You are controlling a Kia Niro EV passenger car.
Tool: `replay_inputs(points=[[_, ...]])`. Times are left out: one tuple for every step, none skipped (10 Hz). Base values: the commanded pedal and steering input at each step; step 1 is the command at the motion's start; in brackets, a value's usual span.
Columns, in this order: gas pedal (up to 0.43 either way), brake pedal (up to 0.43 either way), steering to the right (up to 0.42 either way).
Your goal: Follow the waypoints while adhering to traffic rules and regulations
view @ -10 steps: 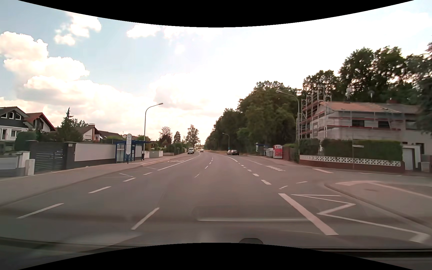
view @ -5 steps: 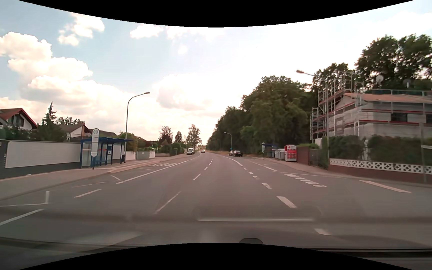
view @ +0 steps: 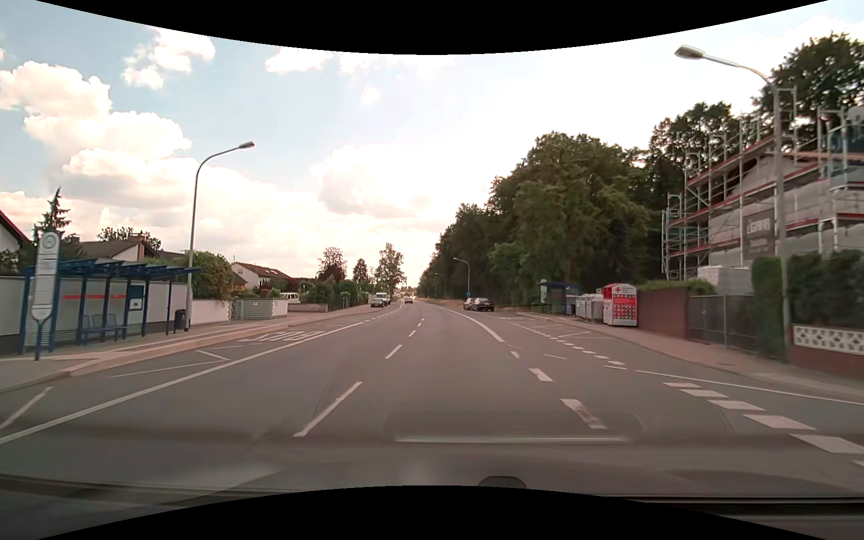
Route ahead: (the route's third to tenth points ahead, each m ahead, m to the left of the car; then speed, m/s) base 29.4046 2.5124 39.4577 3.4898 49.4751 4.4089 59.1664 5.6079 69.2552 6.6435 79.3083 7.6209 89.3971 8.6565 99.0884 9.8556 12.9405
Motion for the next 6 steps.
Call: replay_inputs(points=[[0.047,0.0,-0.014],[0.047,0.0,-0.014],[0.047,0.0,-0.013],[0.047,0.0,-0.014],[0.047,0.0,-0.013],[0.047,0.0,-0.013]])
